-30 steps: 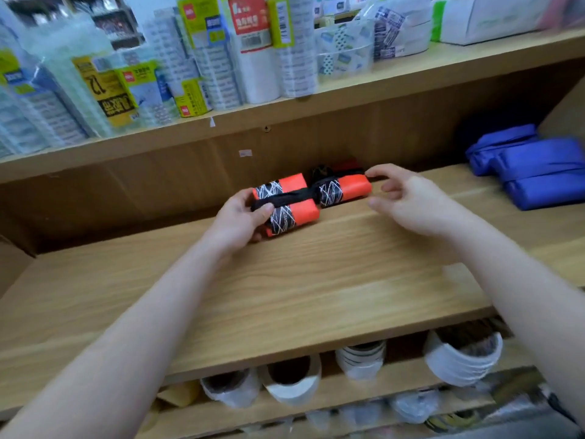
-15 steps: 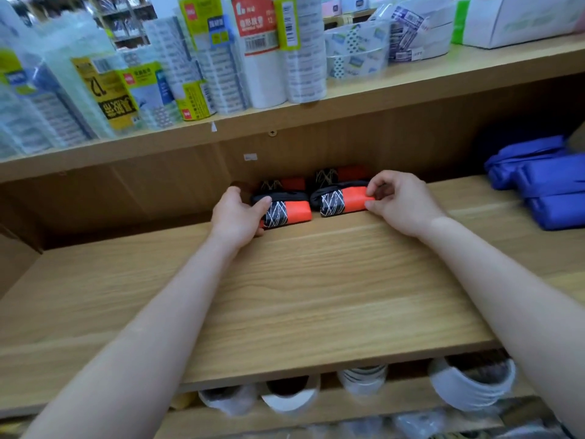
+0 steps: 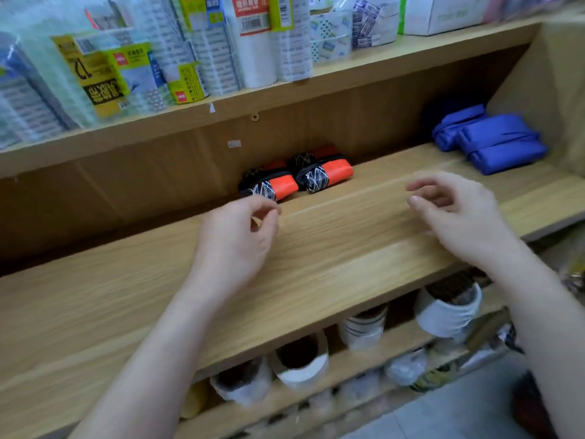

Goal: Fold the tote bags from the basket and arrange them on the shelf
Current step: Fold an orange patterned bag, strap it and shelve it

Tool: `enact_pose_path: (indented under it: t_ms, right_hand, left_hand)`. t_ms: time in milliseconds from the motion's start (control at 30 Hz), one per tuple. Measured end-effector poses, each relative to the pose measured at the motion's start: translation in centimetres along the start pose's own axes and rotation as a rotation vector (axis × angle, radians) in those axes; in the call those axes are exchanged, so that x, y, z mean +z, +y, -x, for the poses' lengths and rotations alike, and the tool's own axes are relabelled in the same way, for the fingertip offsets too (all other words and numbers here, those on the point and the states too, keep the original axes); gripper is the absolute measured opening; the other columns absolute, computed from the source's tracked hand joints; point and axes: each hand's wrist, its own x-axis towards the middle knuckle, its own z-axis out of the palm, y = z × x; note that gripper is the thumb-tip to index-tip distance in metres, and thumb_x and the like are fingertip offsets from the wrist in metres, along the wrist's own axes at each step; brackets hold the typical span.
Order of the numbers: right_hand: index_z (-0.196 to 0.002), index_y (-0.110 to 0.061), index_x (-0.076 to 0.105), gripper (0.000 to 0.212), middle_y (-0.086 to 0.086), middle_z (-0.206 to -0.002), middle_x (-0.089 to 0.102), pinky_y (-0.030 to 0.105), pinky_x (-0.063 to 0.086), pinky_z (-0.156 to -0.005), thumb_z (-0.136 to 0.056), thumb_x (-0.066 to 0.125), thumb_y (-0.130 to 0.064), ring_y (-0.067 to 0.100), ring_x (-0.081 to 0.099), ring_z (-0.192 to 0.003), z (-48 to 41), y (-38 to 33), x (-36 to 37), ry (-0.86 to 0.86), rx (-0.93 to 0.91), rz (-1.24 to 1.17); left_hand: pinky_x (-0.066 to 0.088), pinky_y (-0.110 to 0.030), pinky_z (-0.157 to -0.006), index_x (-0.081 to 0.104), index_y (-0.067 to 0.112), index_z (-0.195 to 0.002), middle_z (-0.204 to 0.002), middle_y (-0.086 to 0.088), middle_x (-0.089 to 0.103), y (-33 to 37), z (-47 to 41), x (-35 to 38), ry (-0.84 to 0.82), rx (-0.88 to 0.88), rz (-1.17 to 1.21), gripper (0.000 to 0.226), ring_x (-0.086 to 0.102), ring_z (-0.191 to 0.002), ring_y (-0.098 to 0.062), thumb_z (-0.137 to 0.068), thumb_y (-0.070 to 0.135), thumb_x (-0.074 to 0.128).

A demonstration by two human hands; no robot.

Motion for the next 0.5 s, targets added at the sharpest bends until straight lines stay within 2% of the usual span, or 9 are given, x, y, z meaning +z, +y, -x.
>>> enact_pose_path:
  t_ms: [67, 167, 300, 367, 433, 500]
  right_hand:
    - [-0.102, -0.034, 0.064, 0.016, -0.017, -0.090, 0.064, 0.016, 0.045, -0.072, -0.092, 0.064, -0.021, -0.007, 0.058, -0.087, 3.5, 0.3, -1.2, 0.054, 0.017, 0.023]
    - [-0.102, -0.033, 0.066, 0.016, -0.013, -0.088, 0.067, 0.025, 0.050, -0.076, -0.091, 0.064, -0.022, 0.003, 0.062, -0.085, 8.7, 1.5, -3.2, 0.141, 0.068, 0.059]
    - [-0.105, -0.029, 0.065, 0.020, -0.009, -0.086, 0.067, 0.030, 0.050, -0.075, -0.090, 0.062, -0.017, 0.009, 0.063, -0.082, 14.7, 3.7, -6.7, 0.151, 0.148, 0.207]
    - [-0.106, -0.029, 0.065, 0.022, -0.011, -0.087, 0.066, 0.031, 0.048, -0.078, -0.089, 0.063, -0.015, 0.011, 0.063, -0.083, 17.6, 5.2, -8.6, 0.136, 0.203, 0.333]
    - [-0.111, -0.024, 0.067, 0.025, -0.007, -0.089, 0.066, 0.033, 0.048, -0.080, -0.089, 0.065, -0.013, 0.017, 0.063, -0.085, 20.6, 7.5, -10.4, 0.138, 0.299, 0.424]
    - [-0.114, -0.021, 0.067, 0.028, -0.003, -0.093, 0.066, 0.033, 0.048, -0.081, -0.088, 0.066, -0.012, 0.020, 0.064, -0.087, 23.6, 10.2, -12.2, 0.147, 0.416, 0.459]
  left_hand:
    - [0.050, -0.025, -0.074, 0.072, 0.028, -0.100, -0.084, 0.017, 0.068, 0.6, 1.8, 0.0, -0.022, 0.088, 0.048, 0.014, 0.060, -0.080, 0.001, -0.094, 0.026, 0.060]
    - [0.054, -0.028, -0.074, 0.073, 0.023, -0.099, -0.083, 0.014, 0.069, 1.6, 4.1, 0.9, -0.049, 0.239, 0.139, 0.016, 0.064, -0.078, -0.003, -0.090, 0.015, 0.063]
    - [0.051, -0.019, -0.074, 0.073, 0.018, -0.098, -0.089, 0.015, 0.067, 3.9, 6.9, 4.0, -0.131, 0.495, 0.235, 0.023, 0.063, -0.084, 0.000, -0.086, 0.002, 0.061]
    - [0.050, -0.018, -0.071, 0.072, 0.022, -0.102, -0.089, 0.021, 0.066, 5.1, 8.4, 6.4, -0.229, 0.517, 0.302, 0.020, 0.063, -0.082, 0.001, -0.090, 0.013, 0.058]
    - [0.046, -0.019, -0.059, 0.068, 0.028, -0.109, -0.082, 0.020, 0.067, 6.1, 9.9, 9.3, -0.367, 0.481, 0.321, 0.019, 0.062, -0.069, -0.003, -0.097, 0.028, 0.053]
    - [0.043, -0.017, -0.058, 0.068, 0.029, -0.108, -0.076, 0.021, 0.066, 6.9, 11.4, 12.7, -0.468, 0.471, 0.302, 0.020, 0.061, -0.065, 0.000, -0.094, 0.030, 0.054]
